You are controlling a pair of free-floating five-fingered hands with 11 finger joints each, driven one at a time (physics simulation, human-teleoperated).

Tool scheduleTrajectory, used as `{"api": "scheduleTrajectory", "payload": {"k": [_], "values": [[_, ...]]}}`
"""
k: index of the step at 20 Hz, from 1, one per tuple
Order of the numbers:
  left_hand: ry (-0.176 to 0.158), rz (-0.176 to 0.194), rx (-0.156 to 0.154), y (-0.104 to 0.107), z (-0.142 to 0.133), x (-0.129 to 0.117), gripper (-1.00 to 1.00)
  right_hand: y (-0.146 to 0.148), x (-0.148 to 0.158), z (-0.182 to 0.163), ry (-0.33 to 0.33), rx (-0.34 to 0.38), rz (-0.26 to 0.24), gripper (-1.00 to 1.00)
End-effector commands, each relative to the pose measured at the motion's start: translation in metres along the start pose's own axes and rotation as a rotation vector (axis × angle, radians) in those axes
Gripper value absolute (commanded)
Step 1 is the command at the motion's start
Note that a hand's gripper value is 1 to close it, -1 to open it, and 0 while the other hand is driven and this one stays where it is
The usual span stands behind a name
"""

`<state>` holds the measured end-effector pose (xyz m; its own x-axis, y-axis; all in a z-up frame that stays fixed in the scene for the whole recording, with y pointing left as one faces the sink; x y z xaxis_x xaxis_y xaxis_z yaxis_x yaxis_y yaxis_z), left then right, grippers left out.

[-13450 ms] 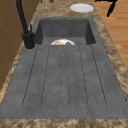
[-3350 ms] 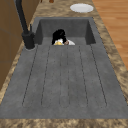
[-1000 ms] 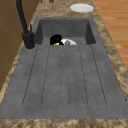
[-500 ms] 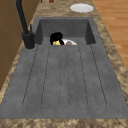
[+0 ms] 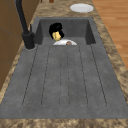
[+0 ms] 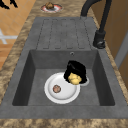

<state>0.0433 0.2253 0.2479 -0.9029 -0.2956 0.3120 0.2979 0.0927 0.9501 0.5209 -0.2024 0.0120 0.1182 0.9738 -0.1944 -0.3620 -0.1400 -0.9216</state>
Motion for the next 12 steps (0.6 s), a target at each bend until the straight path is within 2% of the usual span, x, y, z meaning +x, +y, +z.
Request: {"api": "scheduleTrajectory", "payload": {"k": [1,12], "values": [[0.000,0.000,0.000,0.000,0.000,0.000,0.00,-0.025,-0.028,0.006,0.020,0.005,-0.010,1.00],[0.000,0.000,0.000,0.000,0.000,0.000,0.00,-0.091,-0.113,0.039,0.013,-0.006,-0.025,1.00]]}}
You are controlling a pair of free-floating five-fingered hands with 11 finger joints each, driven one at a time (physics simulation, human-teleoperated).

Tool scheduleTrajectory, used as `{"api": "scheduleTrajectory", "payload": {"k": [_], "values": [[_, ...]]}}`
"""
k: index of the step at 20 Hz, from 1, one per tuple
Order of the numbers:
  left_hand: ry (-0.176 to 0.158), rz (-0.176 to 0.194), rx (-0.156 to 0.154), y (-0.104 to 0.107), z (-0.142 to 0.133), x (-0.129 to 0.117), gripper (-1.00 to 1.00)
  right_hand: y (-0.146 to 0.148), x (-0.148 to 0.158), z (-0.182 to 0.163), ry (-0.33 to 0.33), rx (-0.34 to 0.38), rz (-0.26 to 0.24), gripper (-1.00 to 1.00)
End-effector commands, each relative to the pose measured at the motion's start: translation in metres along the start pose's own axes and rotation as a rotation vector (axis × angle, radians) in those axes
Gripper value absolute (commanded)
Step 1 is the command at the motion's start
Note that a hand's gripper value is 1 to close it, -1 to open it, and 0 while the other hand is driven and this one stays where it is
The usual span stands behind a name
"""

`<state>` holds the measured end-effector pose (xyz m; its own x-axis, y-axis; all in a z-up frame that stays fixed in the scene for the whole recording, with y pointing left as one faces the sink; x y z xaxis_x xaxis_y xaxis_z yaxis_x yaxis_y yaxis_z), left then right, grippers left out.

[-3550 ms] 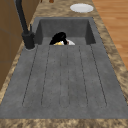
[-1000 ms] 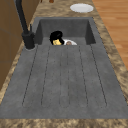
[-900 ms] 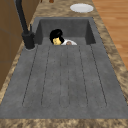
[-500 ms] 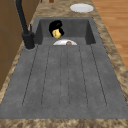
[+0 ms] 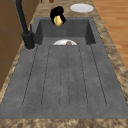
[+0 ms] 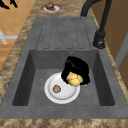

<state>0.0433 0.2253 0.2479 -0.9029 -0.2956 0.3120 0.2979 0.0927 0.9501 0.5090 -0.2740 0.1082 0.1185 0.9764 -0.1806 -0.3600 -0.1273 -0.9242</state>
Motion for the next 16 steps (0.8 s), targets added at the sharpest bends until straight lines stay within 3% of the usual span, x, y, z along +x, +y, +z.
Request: {"api": "scheduleTrajectory", "payload": {"k": [1,9,16], "values": [[0.000,0.000,0.000,0.000,0.000,0.000,0.00,-0.022,-0.031,0.012,0.018,-0.003,-0.014,1.00],[0.000,0.000,0.000,0.000,0.000,0.000,0.00,-0.052,-0.092,0.042,0.017,0.011,-0.029,1.00],[0.000,0.000,0.000,0.000,0.000,0.000,0.00,-0.060,-0.141,0.061,0.000,0.011,-0.041,1.00]]}}
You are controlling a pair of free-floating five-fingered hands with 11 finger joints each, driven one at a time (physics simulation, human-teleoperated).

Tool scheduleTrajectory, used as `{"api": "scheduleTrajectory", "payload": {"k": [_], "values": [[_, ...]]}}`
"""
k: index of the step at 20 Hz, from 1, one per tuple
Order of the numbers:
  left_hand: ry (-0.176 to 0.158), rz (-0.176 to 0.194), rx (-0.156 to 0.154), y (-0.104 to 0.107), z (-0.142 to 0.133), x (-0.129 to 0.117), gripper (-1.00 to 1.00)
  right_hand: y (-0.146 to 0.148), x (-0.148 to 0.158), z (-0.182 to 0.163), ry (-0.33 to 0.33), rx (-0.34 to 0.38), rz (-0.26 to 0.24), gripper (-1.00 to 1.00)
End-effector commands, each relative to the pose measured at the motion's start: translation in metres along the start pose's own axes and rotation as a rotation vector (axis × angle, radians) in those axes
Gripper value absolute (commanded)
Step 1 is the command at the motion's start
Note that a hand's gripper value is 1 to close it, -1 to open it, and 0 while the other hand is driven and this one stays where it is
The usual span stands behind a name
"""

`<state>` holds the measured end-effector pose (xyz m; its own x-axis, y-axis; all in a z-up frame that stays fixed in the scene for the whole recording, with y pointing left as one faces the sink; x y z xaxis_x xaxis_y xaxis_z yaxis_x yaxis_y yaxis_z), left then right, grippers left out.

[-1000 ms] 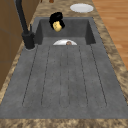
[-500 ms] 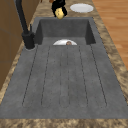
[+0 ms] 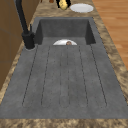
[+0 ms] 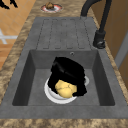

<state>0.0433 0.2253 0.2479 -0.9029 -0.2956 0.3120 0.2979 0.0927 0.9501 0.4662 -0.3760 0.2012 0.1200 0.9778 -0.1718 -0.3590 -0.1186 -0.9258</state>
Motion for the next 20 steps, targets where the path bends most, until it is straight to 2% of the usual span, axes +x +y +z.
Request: {"api": "scheduleTrajectory", "payload": {"k": [1,7,20], "values": [[0.000,0.000,0.000,0.000,0.000,0.000,0.00,-0.003,-0.026,0.010,0.001,0.013,-0.034,1.00],[0.000,0.000,0.000,0.000,0.000,0.000,0.00,-0.003,-0.066,0.026,-0.018,0.042,-0.042,1.00],[0.000,0.000,0.000,0.000,0.000,0.000,0.00,0.024,-0.141,0.060,-0.034,0.144,-0.039,1.00]]}}
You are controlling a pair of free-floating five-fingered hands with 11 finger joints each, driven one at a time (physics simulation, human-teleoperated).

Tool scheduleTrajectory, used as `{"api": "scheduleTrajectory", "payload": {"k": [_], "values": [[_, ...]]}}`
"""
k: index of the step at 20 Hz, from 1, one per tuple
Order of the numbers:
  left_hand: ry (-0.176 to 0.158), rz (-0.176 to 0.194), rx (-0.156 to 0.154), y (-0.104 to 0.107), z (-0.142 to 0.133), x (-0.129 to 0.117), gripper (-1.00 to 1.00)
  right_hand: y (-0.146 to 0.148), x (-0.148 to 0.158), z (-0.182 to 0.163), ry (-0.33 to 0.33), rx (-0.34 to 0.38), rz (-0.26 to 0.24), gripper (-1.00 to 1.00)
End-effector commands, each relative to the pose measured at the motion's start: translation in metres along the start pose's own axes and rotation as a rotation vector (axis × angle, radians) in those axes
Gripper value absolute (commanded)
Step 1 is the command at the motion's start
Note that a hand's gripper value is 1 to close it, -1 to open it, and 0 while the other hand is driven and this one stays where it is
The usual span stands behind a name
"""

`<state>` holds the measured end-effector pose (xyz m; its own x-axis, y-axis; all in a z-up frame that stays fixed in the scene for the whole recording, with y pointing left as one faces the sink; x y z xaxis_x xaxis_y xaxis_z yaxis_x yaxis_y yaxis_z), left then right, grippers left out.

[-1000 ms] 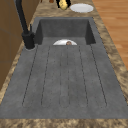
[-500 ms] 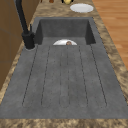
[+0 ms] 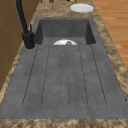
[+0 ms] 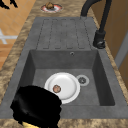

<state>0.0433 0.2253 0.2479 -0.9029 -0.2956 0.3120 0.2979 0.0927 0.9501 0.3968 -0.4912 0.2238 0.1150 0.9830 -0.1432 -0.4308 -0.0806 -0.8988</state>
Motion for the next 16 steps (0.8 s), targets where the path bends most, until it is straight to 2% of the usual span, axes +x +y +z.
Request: {"api": "scheduleTrajectory", "payload": {"k": [1,10,16], "values": [[0.000,0.000,0.000,0.000,0.000,0.000,0.00,0.009,-0.022,0.011,-0.018,0.073,-0.014,1.00],[0.000,0.000,0.000,0.000,0.000,0.000,0.00,0.031,-0.076,0.029,-0.033,0.171,-0.026,1.00],[0.000,0.000,0.000,0.000,0.000,0.000,0.00,0.058,-0.116,0.022,-0.055,0.147,-0.076,1.00]]}}
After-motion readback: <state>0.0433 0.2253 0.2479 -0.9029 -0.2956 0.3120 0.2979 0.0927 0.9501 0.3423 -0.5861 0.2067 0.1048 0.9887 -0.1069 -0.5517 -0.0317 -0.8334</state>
